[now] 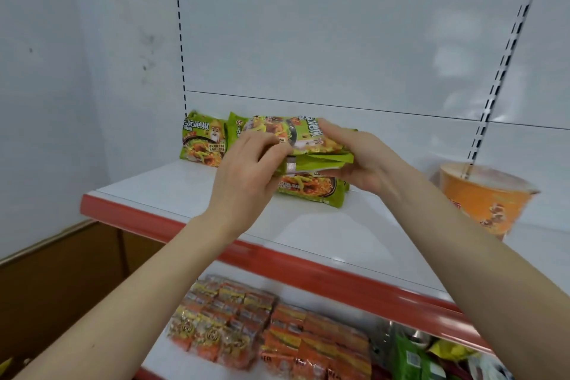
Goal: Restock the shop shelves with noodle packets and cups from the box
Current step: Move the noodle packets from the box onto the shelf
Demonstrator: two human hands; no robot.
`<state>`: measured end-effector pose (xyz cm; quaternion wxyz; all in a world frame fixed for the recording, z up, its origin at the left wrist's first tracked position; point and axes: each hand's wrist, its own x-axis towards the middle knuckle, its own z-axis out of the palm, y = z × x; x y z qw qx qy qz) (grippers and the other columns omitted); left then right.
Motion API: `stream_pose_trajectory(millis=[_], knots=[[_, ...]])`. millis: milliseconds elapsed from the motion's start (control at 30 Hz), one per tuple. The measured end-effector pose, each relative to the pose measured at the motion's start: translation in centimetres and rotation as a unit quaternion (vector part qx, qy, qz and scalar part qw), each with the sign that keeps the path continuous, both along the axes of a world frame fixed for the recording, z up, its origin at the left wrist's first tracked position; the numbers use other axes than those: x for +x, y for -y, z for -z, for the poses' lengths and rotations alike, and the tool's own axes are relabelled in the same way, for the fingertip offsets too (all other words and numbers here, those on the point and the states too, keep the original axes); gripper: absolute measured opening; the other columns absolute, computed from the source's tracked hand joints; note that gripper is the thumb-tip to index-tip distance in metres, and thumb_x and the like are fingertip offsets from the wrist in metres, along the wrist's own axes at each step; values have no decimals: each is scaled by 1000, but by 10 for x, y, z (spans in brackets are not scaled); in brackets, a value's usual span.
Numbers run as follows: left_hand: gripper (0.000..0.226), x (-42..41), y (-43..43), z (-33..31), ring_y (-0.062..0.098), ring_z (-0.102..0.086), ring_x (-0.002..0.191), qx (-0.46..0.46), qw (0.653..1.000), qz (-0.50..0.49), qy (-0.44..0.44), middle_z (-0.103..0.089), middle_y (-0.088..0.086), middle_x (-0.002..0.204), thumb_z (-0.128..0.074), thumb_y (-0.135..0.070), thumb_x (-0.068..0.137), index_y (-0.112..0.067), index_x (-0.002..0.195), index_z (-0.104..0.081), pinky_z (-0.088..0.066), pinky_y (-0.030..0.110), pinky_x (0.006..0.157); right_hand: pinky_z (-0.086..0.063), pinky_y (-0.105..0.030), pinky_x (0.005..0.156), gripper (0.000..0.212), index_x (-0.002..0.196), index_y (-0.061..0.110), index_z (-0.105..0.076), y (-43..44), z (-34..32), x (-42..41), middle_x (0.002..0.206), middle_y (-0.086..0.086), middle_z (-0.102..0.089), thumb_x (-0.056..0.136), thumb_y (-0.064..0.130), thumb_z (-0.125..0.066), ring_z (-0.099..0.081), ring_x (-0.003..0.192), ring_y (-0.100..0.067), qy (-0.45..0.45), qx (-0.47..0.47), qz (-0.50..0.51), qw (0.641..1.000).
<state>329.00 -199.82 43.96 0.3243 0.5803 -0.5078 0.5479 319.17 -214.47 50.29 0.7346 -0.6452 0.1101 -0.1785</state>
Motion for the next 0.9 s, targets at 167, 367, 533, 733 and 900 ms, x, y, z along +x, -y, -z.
stream_pose_trajectory(millis=[167,367,533,733,900], knots=[[39,6,-16,8,20,-45,109,113,990,53,-61,-53,7,115,-65,-34,76,-12,106,-54,-33,20,98,-59,-30,58,13,93,2,-65,-1,7,3,72,-8,-72,81,1,-62,-68,59,-18,56,3,14,998],[70,-4,-39,-7,11,-51,114,-63,817,191,-540,-51,-5,123,-71,-57,67,-24,124,-45,-43,27,95,-59,-33,62,47,123,5,-52,-1,10,4,96,-10,-70,78,-3,-62,-70,70,-20,112,-16,23,993],[78,4,-46,-15,21,-69,84,-56,641,346,-683,-66,4,109,-69,-37,68,-22,137,-37,-58,37,70,-58,-32,56,55,128,13,-50,-10,11,5,91,-6,-72,77,-3,-64,-70,67,-19,91,-66,-2,994],[51,13,-45,-6,14,-69,70,-144,633,369,-665,-69,1,90,-65,-13,83,-16,129,-43,-60,36,62,-57,-25,58,42,118,21,-57,-18,14,17,80,6,-71,78,21,-70,-69,64,-8,75,-150,63,984],[40,25,-41,-4,20,-67,88,-186,643,361,-650,-65,4,103,-62,-15,86,-20,120,-42,-60,36,67,-58,-29,63,27,92,28,-59,-29,20,43,83,-1,-67,75,14,-74,-67,62,-13,76,-202,91,972]])
